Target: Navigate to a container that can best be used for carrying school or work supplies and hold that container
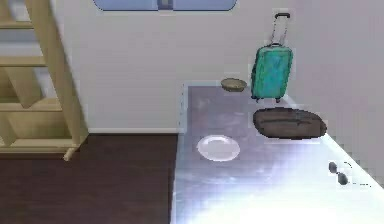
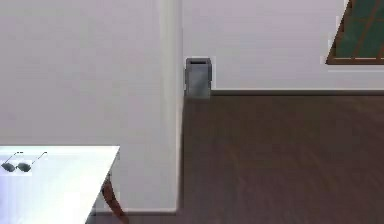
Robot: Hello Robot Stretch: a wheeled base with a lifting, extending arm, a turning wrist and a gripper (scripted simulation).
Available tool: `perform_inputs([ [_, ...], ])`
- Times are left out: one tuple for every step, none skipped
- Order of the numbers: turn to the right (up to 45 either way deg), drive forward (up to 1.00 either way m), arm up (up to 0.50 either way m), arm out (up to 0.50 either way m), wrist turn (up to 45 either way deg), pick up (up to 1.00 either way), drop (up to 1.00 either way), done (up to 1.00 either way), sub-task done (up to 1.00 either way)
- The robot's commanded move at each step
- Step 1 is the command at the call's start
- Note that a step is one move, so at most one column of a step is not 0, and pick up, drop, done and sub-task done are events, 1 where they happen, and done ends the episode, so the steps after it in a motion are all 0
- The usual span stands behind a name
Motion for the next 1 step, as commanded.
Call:
perform_inputs([
  [-45.0,0.0,0.0,0.0,0.0,0.0,0.0,0.0,0.0],
])
